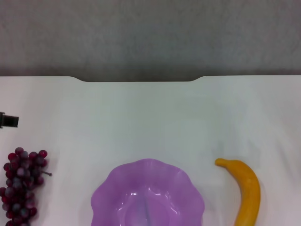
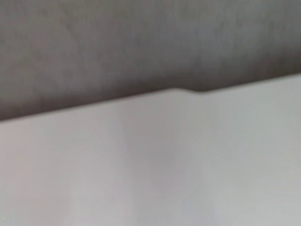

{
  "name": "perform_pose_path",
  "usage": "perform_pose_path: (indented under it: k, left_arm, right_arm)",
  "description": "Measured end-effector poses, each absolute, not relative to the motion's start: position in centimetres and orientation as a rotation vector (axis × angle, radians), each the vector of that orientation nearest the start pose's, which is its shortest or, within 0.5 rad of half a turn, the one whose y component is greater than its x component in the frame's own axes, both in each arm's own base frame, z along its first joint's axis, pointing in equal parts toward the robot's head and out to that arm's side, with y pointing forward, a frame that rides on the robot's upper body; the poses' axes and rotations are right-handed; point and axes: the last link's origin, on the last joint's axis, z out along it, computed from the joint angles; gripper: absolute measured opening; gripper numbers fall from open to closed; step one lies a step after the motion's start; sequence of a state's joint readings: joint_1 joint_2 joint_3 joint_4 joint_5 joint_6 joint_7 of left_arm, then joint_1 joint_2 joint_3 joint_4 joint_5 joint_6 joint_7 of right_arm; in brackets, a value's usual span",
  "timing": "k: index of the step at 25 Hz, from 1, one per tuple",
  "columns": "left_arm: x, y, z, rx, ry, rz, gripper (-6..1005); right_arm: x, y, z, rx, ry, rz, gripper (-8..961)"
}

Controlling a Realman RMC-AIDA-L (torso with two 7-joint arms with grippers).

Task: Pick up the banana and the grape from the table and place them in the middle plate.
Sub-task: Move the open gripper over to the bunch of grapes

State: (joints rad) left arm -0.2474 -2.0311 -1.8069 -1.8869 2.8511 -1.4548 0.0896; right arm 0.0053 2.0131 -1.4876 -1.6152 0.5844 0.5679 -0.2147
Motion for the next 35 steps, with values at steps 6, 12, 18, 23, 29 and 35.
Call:
perform_pose_path:
  k: [6,12,18,23,29,35]
  left_arm:
    - [-22.3,32.8,10.1,-1.826,-1.233,0.247,840]
    - [-22.8,33.2,8.9,-1.838,-1.272,0.285,832]
    - [-23.5,33.3,8.5,-1.825,-1.311,0.309,824]
    - [-25.1,33.6,7.4,-1.819,-1.380,0.385,818]
    - [-25.9,34.0,6.7,-1.818,-1.408,0.419,810]
    - [-26.9,34.8,5.9,-1.814,-1.427,0.442,802]
  right_arm:
    - [26.8,33.8,9.6,-1.703,0.996,0.304,865]
    - [26.8,33.8,9.5,-1.705,0.996,0.303,863]
    - [26.8,33.8,9.6,-1.705,0.995,0.304,862]
    - [26.8,33.8,9.5,-1.706,0.995,0.304,861]
    - [26.8,33.8,9.5,-1.706,0.995,0.304,860]
    - [26.8,33.8,9.5,-1.708,0.996,0.303,858]
